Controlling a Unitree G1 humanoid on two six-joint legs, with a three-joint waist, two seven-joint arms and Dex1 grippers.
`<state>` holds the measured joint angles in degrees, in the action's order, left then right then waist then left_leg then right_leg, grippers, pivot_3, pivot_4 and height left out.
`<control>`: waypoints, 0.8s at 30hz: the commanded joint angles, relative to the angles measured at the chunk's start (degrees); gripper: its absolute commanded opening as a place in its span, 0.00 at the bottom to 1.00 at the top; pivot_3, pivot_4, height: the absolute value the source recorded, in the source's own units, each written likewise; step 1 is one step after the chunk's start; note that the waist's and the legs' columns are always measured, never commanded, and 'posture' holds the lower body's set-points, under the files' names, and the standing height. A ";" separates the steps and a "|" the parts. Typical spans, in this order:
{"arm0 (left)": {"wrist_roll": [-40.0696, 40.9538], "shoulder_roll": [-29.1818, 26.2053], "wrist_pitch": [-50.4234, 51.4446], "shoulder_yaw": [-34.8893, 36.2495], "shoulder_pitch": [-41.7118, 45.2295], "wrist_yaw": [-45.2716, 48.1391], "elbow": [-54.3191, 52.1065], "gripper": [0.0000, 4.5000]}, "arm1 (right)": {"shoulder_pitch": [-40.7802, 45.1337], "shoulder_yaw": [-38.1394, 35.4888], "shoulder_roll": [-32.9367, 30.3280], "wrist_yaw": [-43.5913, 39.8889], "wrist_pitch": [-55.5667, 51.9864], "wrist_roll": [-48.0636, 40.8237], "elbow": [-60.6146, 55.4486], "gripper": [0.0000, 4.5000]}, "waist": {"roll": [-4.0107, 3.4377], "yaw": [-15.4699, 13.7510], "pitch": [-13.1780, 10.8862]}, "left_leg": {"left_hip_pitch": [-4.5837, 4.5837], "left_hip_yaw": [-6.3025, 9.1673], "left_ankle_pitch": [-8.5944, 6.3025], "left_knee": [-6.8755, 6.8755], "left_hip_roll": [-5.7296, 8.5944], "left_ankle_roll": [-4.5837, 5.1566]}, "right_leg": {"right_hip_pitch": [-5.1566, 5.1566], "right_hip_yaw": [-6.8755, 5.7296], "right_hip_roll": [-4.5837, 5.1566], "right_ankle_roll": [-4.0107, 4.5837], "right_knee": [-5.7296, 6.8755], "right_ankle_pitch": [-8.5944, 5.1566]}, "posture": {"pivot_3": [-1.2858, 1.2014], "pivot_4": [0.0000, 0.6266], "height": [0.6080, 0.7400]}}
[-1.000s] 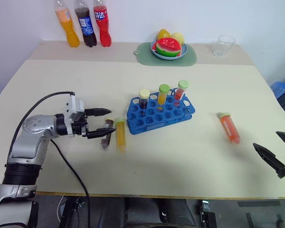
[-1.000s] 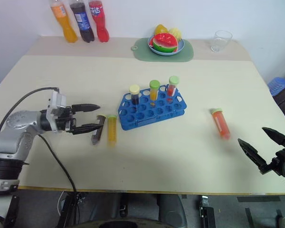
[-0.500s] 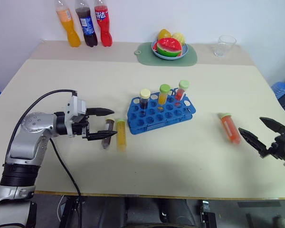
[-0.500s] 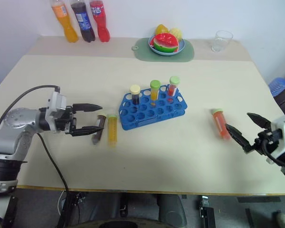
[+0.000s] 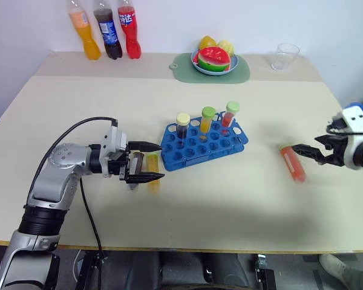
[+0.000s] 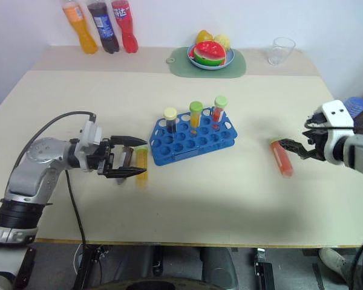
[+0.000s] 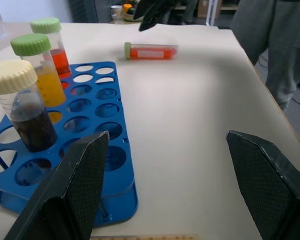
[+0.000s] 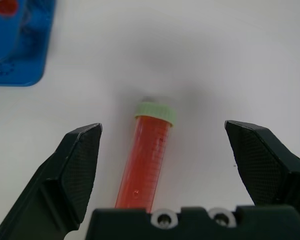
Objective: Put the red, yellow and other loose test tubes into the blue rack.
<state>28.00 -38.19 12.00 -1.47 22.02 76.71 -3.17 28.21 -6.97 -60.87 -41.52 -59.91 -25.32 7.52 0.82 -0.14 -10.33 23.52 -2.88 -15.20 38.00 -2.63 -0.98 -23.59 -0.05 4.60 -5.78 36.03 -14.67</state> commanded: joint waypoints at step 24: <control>3.59 -2.90 6.98 3.77 -8.62 -7.12 -12.86 0.87 | 15.12 16.19 5.82 -14.84 18.42 18.99 24.88 0.17 | 0.09 1.05 0.05 | -0.05 -0.03 0.00 0.04 -0.04 0.01 | 0.04 0.00 -0.05 -0.05 0.05 0.03 | 0.52 0.24 1.00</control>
<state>30.74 -40.96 19.46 1.04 13.30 69.99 -14.45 44.87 12.46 -54.49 -57.85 -44.83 -5.81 36.05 0.91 0.91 -10.28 23.48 -2.90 -15.20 38.04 -2.66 -0.98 -23.56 -0.05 4.54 -5.84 36.08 -14.63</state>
